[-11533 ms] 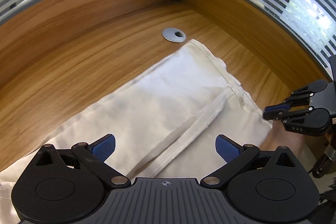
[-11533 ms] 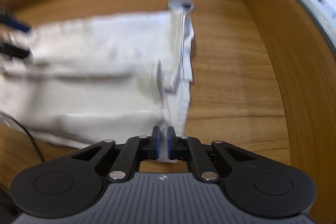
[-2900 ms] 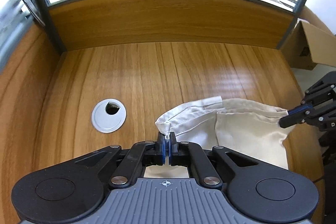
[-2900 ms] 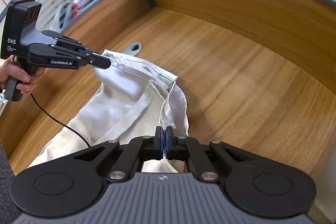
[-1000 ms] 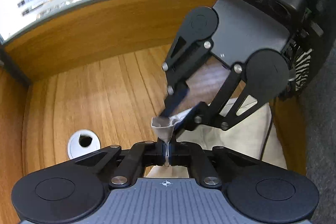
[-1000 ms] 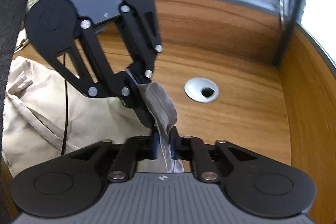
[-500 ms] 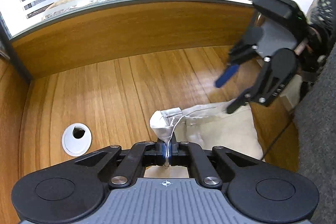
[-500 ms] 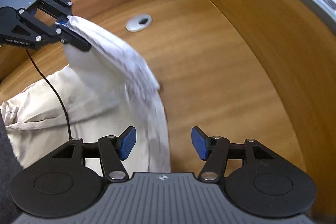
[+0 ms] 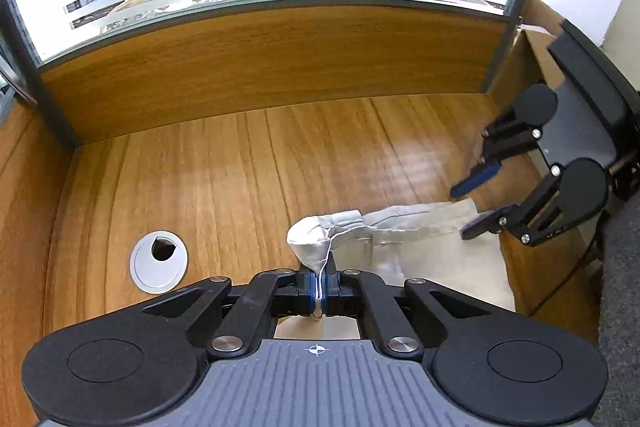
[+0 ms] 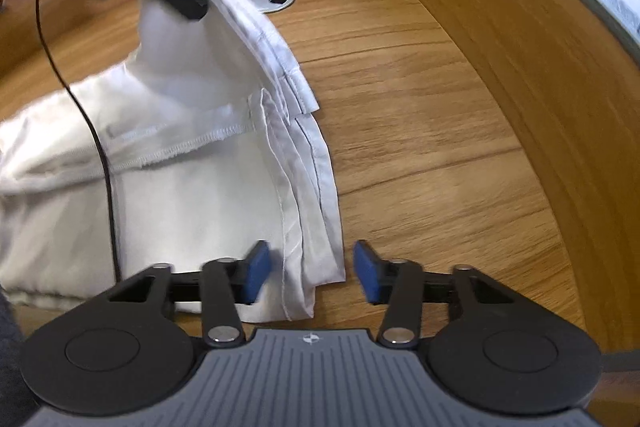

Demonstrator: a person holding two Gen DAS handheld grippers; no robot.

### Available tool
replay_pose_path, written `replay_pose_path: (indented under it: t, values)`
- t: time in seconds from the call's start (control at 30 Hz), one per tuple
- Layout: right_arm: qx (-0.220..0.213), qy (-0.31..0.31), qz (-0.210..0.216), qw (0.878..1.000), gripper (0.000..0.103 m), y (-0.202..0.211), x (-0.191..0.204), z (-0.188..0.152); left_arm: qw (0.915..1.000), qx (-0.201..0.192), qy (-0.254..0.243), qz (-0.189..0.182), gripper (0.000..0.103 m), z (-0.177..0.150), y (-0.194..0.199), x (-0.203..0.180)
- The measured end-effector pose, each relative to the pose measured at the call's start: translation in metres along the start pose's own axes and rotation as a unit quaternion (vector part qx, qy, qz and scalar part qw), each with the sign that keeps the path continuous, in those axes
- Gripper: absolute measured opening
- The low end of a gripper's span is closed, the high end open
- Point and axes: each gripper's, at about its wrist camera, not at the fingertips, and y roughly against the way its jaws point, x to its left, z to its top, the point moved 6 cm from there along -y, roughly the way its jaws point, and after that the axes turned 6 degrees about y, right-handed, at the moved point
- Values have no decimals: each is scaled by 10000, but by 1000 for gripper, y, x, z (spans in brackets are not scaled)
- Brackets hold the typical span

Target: Fold clothes

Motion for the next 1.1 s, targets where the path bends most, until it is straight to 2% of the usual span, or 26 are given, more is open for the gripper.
replay_pose_path:
  t: [0.1, 0.23, 0.3, 0.43, 0.7, 0.87, 1.1]
  values:
    - [-21, -54, -24, 10000, 33, 1, 3, -1, 10000, -13, 30, 59, 5, -1, 0, 0]
    - [-41, -154, 33, 9999, 10, 1, 12, 1, 9998, -9, 98, 175, 5, -5, 1, 1]
    - [-54, -228, 70, 9997, 7, 1, 16, 1, 9995, -13, 143, 267, 5, -7, 3, 3]
    - [-156, -517, 242, 9982, 5, 7, 25, 2, 9988, -80, 213, 442, 5, -9, 13, 4]
    - [-663, -773, 542, 9933, 5, 47, 57, 17, 9962, -231, 383, 746, 5, -25, 43, 5]
    - [-817, -628, 747, 9919, 5, 63, 89, 21, 9925, -372, 712, 926, 5, -49, 73, 7]
    - [-979, -308, 977, 9899, 5, 83, 152, 22, 9841, -612, 1133, 1223, 5, -102, 124, -1]
